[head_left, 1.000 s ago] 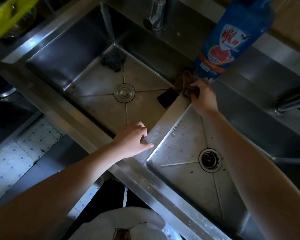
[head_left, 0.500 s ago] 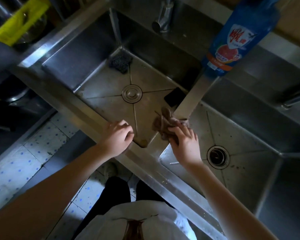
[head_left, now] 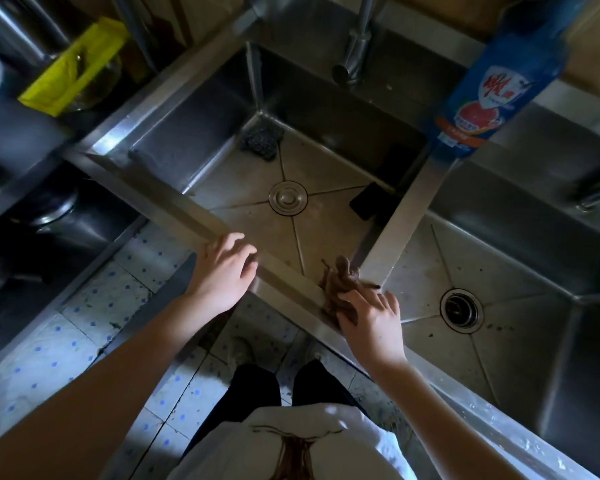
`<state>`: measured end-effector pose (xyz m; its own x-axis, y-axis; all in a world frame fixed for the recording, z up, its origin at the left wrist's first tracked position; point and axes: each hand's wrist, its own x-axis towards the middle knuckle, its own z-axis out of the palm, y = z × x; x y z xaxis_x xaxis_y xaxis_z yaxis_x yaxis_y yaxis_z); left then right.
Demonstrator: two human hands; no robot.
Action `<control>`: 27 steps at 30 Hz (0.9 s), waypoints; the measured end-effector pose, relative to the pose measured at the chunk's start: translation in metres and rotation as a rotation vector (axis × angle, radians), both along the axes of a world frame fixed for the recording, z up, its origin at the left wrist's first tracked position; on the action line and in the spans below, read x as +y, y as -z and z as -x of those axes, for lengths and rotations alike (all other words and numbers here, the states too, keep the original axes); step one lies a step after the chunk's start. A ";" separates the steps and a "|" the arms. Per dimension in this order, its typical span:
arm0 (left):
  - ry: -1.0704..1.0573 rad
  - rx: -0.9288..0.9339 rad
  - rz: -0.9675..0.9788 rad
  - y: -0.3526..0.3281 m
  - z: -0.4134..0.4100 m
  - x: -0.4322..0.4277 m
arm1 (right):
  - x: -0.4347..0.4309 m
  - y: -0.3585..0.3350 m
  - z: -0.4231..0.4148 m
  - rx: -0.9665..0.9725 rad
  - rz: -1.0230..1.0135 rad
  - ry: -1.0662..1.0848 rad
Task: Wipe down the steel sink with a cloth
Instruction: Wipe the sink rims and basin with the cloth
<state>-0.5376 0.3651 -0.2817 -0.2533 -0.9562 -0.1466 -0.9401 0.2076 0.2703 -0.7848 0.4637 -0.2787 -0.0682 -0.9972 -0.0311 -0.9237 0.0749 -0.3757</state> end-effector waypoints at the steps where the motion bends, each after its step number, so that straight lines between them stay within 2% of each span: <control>1: -0.005 0.000 0.001 -0.001 -0.006 -0.001 | -0.001 0.000 -0.005 -0.011 -0.005 0.013; 15: -0.002 0.042 0.016 -0.006 -0.070 -0.008 | -0.050 0.004 -0.082 -0.101 -0.051 0.116; 22: 0.038 0.080 0.023 -0.005 -0.087 -0.010 | -0.085 0.006 -0.121 -0.099 -0.104 0.056; 27: 0.080 0.139 0.026 -0.003 -0.072 -0.007 | -0.098 0.000 -0.103 -0.098 -0.217 -0.033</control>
<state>-0.4657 0.3578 -0.2791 -0.3448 -0.9353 -0.0799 -0.8743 0.2890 0.3901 -0.6814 0.3659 -0.2787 -0.0216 -0.9679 -0.2503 -0.8868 0.1341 -0.4422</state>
